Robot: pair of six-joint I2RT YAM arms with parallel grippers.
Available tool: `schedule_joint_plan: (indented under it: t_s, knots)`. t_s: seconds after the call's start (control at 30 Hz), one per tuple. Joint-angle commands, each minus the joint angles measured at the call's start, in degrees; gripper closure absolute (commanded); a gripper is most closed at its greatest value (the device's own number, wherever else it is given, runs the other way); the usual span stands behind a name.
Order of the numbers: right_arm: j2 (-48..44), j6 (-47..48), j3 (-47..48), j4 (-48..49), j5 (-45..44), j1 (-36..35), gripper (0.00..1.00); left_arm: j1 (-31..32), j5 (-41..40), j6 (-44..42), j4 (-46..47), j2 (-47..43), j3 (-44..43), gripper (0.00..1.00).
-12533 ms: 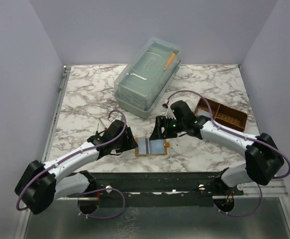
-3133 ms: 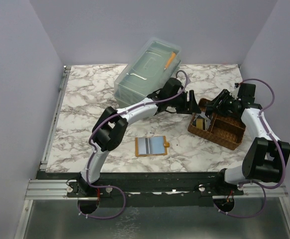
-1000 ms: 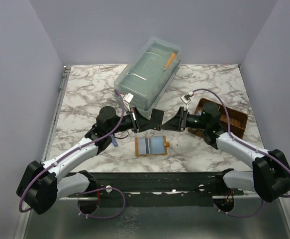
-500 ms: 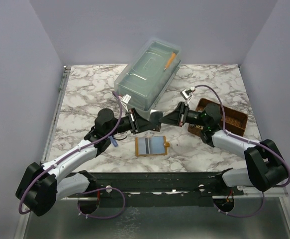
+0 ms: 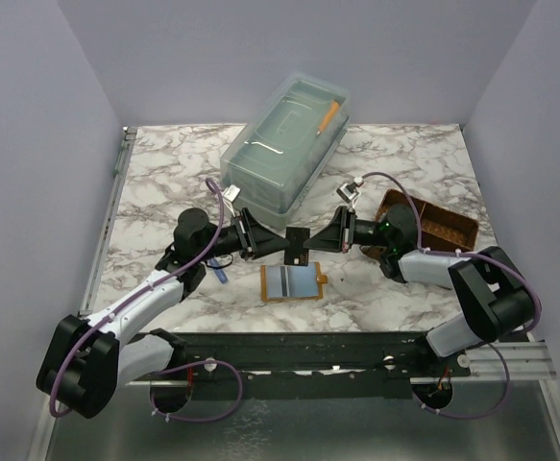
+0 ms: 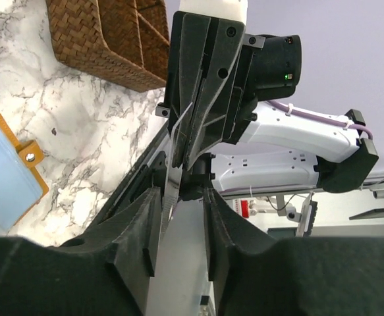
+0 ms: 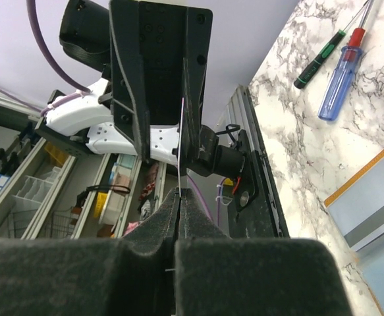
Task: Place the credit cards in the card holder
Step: Insert the credit card into the card holder.
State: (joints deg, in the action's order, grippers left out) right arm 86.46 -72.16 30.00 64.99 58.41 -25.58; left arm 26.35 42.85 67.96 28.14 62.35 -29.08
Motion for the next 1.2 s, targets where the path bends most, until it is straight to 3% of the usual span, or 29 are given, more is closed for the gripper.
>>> schedule_joint_plan:
  t_s: [0.0, 0.13, 0.23, 0.3, 0.37, 0.43, 0.57, 0.7, 0.87, 1.17]
  knots:
    - [2.61, -1.61, 0.82, 5.94, 2.16, -0.94, 1.0, -0.15, 3.43, -1.12, 1.17, 1.72, -0.67, 0.65]
    - [5.04, -3.32, 1.27, 9.19, 2.36, -1.29, 1.0, -0.19, 3.89, -1.52, 1.04, 3.14, 0.18, 0.66]
    - [6.51, -3.49, 1.44, 9.24, 2.83, -1.48, 1.0, -0.56, 3.96, -2.88, 0.62, 3.74, 0.63, 0.89]
    - [6.68, -1.65, 1.1, 5.13, 2.87, -1.49, 0.99, -1.54, 2.86, -4.9, -4.97, 3.55, 0.9, 1.0]
    - [5.83, 4.29, 1.08, -5.42, 0.95, -1.49, 0.86, -2.5, 0.4, -10.77, -16.47, 3.21, -0.12, 1.0]
    - [4.64, 11.32, 0.99, -16.77, -2.12, -1.49, 0.66, -2.84, -3.56, -18.32, -28.09, 3.01, -1.9, 1.0]
    - [5.11, 23.85, 2.3, -34.5, -6.91, -1.55, 0.57, -3.64, -4.85, -24.55, -35.23, 3.89, -1.55, 1.0]
    - [6.52, 31.04, 3.58, -44.13, -10.89, -1.53, 0.59, -3.67, -1.99, -25.25, -33.53, 8.55, -1.3, 1.0]
    - [8.94, 36.51, 5.64, -52.0, -16.46, -1.57, 0.85, -3.66, -0.6, -25.4, -28.56, 12.53, -0.43, 1.0]
    - [12.37, 38.23, 6.34, -54.66, -21.64, -1.53, 0.94, -3.45, 1.61, -22.82, -17.93, 17.9, 1.35, 1.0]
